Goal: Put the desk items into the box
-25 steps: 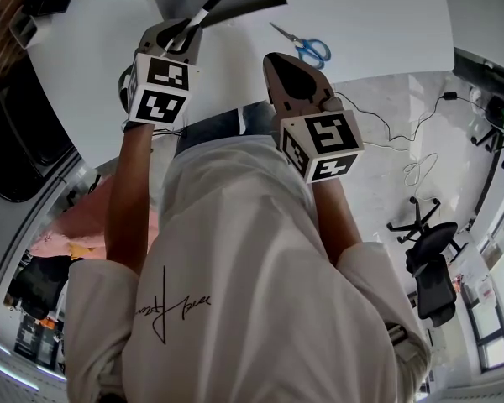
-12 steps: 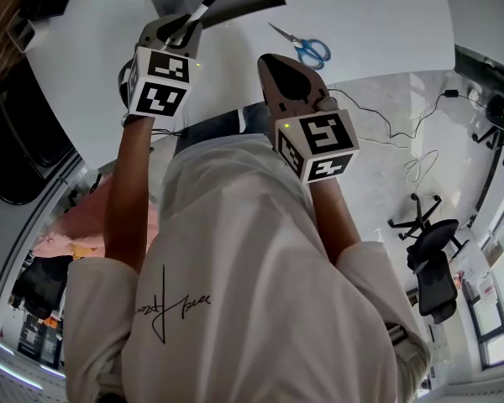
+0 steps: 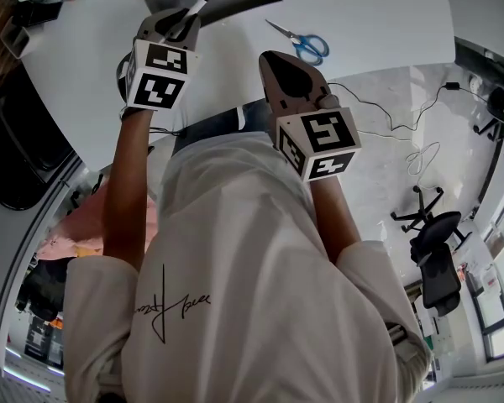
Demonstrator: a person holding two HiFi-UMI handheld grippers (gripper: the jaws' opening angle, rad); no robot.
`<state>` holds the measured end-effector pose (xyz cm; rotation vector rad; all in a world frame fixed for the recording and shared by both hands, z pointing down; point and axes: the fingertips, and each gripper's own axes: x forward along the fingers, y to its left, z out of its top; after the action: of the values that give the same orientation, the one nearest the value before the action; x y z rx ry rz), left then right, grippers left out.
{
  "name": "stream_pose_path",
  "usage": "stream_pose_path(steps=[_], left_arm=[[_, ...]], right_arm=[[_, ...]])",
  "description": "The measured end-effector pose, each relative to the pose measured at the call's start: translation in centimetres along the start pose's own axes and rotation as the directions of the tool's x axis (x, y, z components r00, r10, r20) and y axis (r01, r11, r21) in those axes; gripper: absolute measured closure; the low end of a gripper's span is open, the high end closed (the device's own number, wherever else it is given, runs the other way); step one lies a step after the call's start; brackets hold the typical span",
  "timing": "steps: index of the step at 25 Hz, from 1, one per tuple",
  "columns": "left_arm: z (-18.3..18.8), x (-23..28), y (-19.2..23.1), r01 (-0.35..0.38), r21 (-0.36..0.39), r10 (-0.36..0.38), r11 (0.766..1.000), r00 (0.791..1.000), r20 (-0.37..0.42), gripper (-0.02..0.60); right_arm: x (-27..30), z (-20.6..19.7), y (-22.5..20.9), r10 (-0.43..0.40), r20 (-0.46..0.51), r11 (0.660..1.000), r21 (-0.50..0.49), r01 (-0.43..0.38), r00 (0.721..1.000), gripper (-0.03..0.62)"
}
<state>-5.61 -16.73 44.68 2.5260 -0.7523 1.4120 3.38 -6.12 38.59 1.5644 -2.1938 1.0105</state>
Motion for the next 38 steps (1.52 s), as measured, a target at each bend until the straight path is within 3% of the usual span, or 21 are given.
stream_pose_path(steps=[16,29,33,38], left_arm=[[0.0,1.5,0.7,0.012,-0.022,-0.012,1.0,1.0,-0.007,0.511],[-0.7,3.2,1.1,0.026,-0.027,-0.027,0.999,0.998,-0.063,0.511],[-0.2,3.3,1.1,0.034,0.017,-0.033,0.999,0.996,-0.077,0.511],[-1.4,3.9,1.0,0.041,0.003,-0.04,0.999,0.991,-0.131,0.511]], right_arm=[[-0.5,-0.8,-0.3,-0.045,-0.006,0.999,0.031,0.045,0.999,0.566],[-0.3,-0.9,-0.2,-0.052,-0.006,0.998,0.038,0.052,0.999,0.566],[-0.4,-1.0,-0.3,-0.055,-0.006,0.998,0.036,0.055,0.998,0.566],[-0.6,-1.2,-0.4,-0.06,-0.009,0.998,0.033,0.06,0.998,0.566]])
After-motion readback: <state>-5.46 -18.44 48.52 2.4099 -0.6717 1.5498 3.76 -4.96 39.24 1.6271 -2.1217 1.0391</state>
